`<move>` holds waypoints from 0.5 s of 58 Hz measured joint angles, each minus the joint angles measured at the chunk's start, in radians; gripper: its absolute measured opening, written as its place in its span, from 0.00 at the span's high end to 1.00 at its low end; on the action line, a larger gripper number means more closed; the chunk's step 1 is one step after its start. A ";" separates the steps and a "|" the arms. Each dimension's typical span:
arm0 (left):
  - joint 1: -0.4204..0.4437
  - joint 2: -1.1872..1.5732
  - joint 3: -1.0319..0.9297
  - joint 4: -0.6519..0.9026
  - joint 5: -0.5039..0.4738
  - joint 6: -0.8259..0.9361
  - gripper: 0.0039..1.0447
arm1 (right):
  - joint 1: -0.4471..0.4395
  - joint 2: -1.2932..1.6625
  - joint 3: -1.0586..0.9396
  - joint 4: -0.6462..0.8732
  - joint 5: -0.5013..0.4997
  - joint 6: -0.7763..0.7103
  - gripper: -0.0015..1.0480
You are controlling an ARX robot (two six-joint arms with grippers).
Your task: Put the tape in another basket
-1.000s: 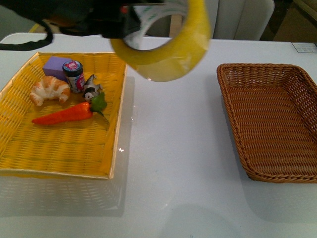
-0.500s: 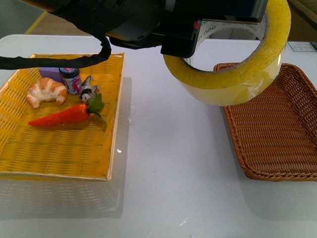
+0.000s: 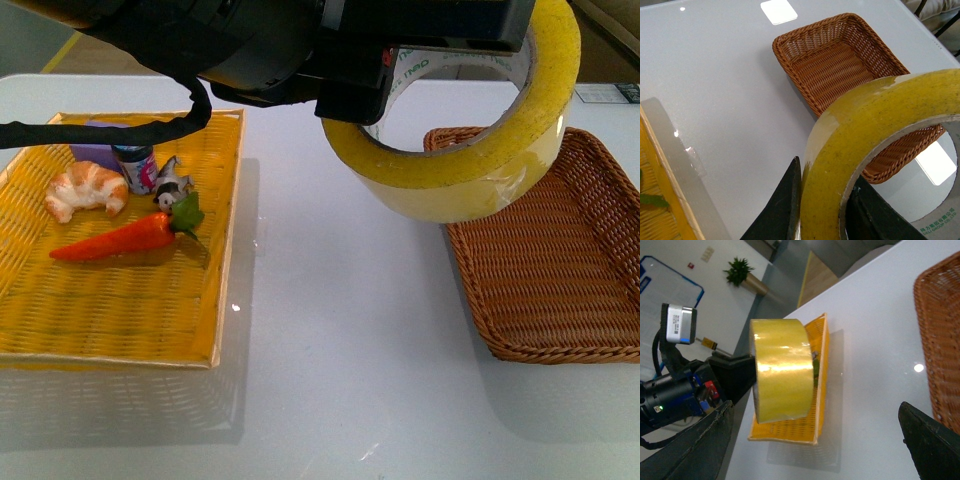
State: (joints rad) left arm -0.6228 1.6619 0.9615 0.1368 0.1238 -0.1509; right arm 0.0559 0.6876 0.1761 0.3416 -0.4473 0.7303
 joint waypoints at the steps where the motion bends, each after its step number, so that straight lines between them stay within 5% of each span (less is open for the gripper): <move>1: 0.000 0.000 0.000 0.000 0.000 0.000 0.85 | 0.005 0.013 0.000 0.015 -0.001 0.003 0.09; 12: 0.000 0.000 0.000 -0.011 0.003 0.003 0.85 | 0.080 0.280 0.001 0.288 -0.040 0.027 0.09; 29: 0.000 0.000 0.000 -0.026 0.015 0.007 0.85 | 0.151 0.488 0.048 0.459 -0.057 0.042 0.09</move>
State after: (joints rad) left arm -0.6228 1.6619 0.9619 0.1108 0.1387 -0.1440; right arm 0.2073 1.1751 0.2241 0.8005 -0.5045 0.7723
